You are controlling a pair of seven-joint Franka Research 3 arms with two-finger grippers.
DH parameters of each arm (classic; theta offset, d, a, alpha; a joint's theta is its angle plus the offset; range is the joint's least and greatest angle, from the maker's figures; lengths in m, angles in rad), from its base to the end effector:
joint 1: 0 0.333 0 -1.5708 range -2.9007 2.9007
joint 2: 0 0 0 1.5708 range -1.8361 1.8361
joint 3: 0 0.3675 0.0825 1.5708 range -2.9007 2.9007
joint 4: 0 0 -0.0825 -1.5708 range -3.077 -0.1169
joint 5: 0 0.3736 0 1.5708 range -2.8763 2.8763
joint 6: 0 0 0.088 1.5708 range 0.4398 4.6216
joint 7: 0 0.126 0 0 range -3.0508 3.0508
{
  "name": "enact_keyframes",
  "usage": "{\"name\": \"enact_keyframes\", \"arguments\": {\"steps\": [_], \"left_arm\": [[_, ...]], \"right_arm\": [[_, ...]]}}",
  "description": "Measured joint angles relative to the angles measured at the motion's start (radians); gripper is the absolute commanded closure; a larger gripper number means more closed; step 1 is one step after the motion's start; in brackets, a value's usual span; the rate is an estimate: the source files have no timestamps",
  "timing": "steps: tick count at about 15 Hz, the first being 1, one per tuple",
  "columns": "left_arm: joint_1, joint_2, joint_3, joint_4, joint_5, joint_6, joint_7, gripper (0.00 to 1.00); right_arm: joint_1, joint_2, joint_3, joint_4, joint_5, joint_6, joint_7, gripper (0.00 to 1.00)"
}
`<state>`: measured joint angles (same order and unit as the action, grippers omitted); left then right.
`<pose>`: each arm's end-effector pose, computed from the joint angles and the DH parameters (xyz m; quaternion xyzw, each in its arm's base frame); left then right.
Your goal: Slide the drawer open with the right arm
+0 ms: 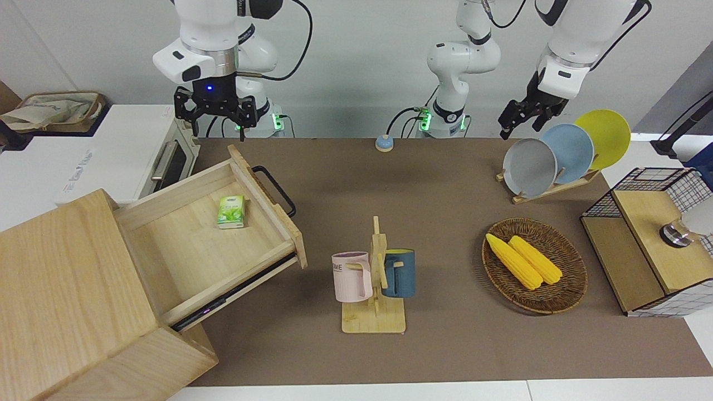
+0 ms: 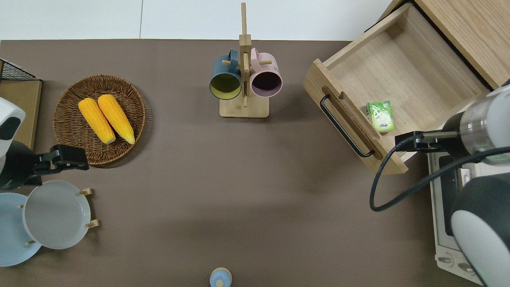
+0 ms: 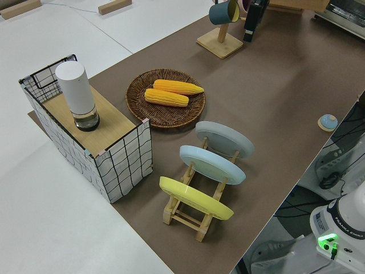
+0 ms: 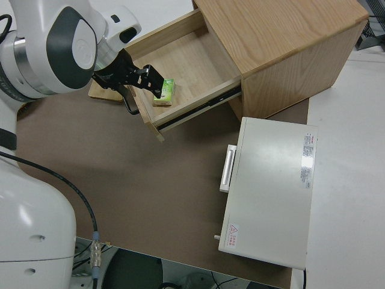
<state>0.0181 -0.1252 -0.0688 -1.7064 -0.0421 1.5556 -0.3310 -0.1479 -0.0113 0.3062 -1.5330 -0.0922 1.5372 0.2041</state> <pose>0.4942 -0.0330 0.6582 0.9899 0.1399 -0.0159 0.0140 0.5325 0.0742 0.6778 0.9985 -0.0248 0.0160 0.0456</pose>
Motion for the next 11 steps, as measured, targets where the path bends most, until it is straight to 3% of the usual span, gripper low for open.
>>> {"name": "enact_keyframes", "arguments": {"steps": [5, 11], "left_arm": [[0.000, 0.000, 0.000, 0.000, 0.000, 0.000, 0.000, 0.01], [0.000, 0.000, 0.000, 0.000, 0.000, 0.000, 0.000, 0.01]], "right_arm": [[-0.082, 0.000, 0.001, 0.000, 0.119, 0.000, -0.005, 0.009], [-0.082, 0.000, 0.004, 0.000, 0.123, 0.000, -0.005, 0.009]]}}
